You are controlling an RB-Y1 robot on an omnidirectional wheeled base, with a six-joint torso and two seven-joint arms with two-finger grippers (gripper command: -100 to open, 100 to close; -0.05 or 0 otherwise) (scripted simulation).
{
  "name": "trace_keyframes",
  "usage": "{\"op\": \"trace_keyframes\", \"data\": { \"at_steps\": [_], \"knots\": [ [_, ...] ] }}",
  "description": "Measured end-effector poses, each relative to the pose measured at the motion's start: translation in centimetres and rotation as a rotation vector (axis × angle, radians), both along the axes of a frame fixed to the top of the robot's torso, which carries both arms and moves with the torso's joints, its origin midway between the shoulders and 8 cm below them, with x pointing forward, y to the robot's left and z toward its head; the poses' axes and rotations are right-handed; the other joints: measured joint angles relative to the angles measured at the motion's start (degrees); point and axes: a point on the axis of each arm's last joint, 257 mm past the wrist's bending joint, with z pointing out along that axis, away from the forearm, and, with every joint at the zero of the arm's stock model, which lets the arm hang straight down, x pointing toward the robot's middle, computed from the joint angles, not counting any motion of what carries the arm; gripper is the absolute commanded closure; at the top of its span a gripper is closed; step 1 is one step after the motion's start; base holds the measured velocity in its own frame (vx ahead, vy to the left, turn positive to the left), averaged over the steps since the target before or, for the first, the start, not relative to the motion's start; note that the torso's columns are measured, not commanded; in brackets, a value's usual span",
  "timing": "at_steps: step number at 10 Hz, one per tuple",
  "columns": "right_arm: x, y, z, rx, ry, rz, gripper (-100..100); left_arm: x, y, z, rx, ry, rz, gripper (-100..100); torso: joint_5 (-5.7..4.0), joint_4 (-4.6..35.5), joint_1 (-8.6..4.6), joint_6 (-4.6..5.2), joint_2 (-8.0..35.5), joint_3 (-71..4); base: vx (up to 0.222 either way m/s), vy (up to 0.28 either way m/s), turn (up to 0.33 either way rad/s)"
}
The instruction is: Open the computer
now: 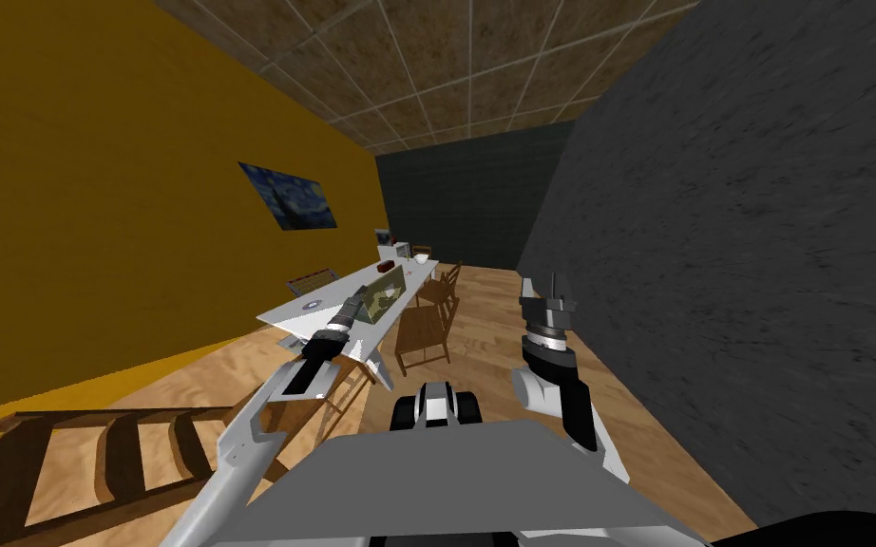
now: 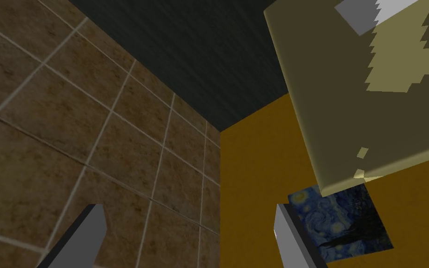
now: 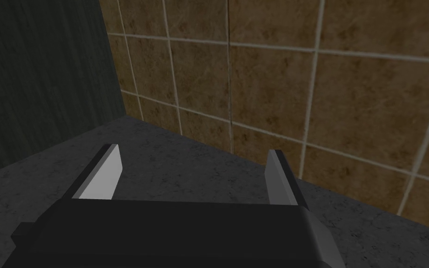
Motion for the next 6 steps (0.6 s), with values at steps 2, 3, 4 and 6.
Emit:
{"op": "trace_keyframes", "data": {
  "at_steps": [2,3,4,6],
  "knots": [
    [0.0,0.0,0.0,0.0,0.0,0.0,0,0.6,1.4,-2.0,0.031,0.061,0.029,-100,-0.01,0.01,-0.05,0.0,0.04,0.03,0.032,0.077,-0.149],
    [0.0,0.0,0.0,0.0,0.0,0.0,0,0.7,2.5,-3.0,0.046,0.09,0.044,-100,0.0,0.01,0.0,0.0,0.03,0.02,0.035,0.095,-0.098],
    [0.0,0.0,0.0,0.0,0.0,0.0,0,0.6,2.9,-3.9,0.059,0.115,0.056,-100,0.02,0.0,0.07,-0.01,0.01,0.01,0.029,0.084,-0.139],
    [0.0,0.0,0.0,0.0,0.0,0.0,0,0.5,4.3,-5.5,0.094,0.17,0.086,-100,0.01,0.0,0.05,0.01,0.01,0.01,0.025,0.088,-0.163]
  ]
}}
